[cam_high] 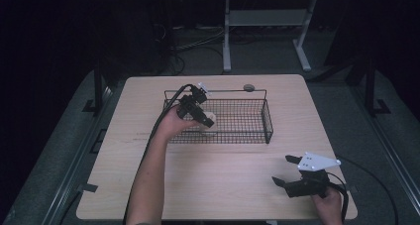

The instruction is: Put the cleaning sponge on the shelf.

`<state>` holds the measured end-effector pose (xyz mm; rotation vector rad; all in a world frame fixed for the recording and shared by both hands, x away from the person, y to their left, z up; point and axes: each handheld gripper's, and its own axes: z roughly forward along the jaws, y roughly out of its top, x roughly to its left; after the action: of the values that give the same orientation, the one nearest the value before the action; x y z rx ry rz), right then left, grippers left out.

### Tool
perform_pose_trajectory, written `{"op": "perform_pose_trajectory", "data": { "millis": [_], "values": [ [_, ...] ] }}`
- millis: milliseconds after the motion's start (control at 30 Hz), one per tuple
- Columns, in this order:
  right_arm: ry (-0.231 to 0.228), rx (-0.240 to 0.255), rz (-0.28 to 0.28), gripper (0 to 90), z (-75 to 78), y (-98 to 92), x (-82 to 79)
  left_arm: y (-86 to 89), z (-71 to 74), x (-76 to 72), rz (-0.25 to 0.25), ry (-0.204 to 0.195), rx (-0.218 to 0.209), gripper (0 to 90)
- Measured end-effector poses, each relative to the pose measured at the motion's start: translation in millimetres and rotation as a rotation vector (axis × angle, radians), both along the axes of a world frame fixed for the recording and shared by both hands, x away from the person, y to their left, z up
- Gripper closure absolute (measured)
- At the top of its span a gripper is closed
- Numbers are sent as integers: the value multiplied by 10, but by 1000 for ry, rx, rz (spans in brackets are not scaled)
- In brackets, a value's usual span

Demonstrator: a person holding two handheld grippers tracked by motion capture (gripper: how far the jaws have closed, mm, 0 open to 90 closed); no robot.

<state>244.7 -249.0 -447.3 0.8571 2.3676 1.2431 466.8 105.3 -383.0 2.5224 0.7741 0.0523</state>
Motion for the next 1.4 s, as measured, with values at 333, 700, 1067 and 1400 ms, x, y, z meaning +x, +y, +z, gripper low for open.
{"op": "perform_pose_trajectory", "data": {
  "millis": [333,700,1067,1400],
  "values": [
    [-2,-9,-2,134,-4,-6,6,41,94,-52,-15,-15,-5,204],
    [4,-3,-2,134,-9,5,3,109,197,-153,-33,-29,-6,204],
    [7,-7,5,134,-14,11,-6,241,293,-317,-36,-43,-14,204],
    [8,-2,1,134,-18,5,-9,354,362,-602,-54,-81,-29,206]
  ]
}}
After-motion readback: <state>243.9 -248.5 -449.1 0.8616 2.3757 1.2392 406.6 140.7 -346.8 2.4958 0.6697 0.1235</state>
